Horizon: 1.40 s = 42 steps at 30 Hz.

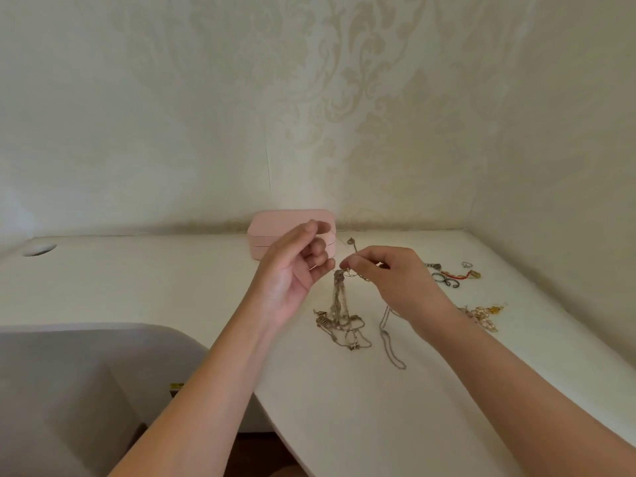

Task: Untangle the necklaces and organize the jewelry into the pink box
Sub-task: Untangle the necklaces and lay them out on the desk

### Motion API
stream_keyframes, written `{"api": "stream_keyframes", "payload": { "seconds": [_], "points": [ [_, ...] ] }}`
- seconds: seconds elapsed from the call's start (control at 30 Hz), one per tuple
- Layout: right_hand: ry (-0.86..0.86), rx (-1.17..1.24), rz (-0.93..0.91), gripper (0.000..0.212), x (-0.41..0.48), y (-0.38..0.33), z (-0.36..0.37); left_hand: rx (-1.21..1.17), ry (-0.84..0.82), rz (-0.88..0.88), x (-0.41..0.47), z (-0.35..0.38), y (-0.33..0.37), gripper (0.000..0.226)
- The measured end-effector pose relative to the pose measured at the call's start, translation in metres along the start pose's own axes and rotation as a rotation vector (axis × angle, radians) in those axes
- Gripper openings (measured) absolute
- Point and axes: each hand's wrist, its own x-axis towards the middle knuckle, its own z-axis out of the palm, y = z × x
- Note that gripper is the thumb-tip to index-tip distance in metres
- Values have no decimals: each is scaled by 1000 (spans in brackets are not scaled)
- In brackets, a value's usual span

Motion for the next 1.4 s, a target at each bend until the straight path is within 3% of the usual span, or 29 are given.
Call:
{"api": "stream_keyframes", "payload": {
  "seconds": [0.13,0.27,0.4,0.67,0.9,1.4],
  "points": [
    [-188,73,100,12,2,2,-7,19,-12,-47,1,-8,-9,22],
    [-293,112,86,9,2,4,-3,72,-32,-48,1,-13,-15,22],
    [-252,149,76,15,2,7,-1,170,-67,-39,0,-17,-19,27],
    [-97,25,76,18,9,13,-4,386,-190,-174,-7,-16,-24,60],
    [-14,37,69,19,9,12,-2,485,-158,-81,-7,-18,-26,68],
    [-201,-369,-7,15,9,12,-12,638,-202,-92,-3,-22,-37,74]
  ]
}}
